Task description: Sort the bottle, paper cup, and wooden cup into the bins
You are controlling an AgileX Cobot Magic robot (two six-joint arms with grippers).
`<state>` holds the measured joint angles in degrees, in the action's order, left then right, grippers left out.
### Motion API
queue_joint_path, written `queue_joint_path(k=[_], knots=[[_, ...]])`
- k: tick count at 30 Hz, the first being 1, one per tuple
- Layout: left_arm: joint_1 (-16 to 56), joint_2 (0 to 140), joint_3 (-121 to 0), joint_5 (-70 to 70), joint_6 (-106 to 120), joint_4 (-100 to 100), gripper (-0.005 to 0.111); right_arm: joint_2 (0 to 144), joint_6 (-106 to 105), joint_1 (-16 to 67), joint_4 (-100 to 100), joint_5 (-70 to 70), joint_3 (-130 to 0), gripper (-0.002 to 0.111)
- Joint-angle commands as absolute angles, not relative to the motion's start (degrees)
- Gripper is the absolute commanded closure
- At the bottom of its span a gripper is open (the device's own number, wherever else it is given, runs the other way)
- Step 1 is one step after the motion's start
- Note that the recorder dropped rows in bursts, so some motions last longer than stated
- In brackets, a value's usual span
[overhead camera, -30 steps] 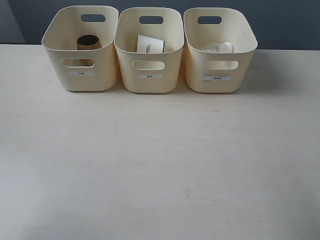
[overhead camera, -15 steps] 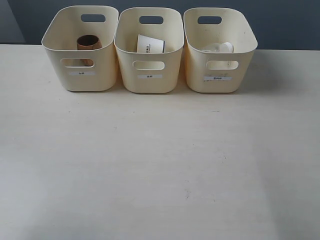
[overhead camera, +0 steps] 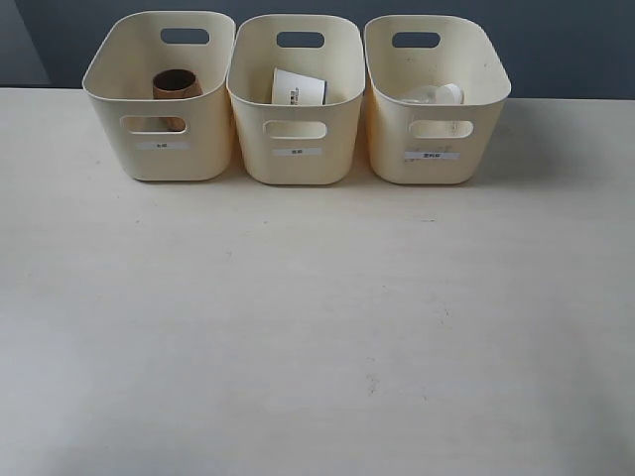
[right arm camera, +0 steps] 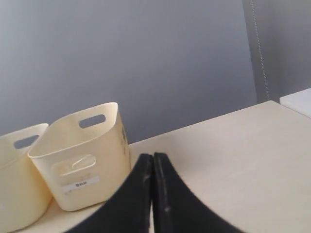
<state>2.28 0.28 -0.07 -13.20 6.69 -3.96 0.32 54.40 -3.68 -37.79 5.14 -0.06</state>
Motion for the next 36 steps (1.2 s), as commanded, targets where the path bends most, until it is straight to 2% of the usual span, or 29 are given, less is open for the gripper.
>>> queue_joint_path(k=[1, 8, 16, 23, 36], knots=[[2.47, 0.00, 0.00, -12.80, 6.58, -3.96, 0.107, 0.00, 53.45, -3.94, -41.90, 8.78, 0.00, 0.108], [2.47, 0.00, 0.00, -12.92, 6.58, -3.96, 0.107, 0.00, 53.45, -3.94, -43.57, 22.02, 0.00, 0.108], [2.47, 0.00, 0.00, -12.92, 6.58, -3.96, 0.107, 0.00, 53.06, -3.94, -46.67, 14.24, 0.00, 0.108], [2.47, 0.00, 0.00, -12.92, 6.58, -3.96, 0.107, 0.00, 52.79, -3.94, -44.51, 21.46, 0.00, 0.108], [2.47, 0.00, 0.00, -12.92, 6.58, -3.96, 0.107, 0.00, 50.88, -3.94, -45.76, 20.56, 0.00, 0.108]])
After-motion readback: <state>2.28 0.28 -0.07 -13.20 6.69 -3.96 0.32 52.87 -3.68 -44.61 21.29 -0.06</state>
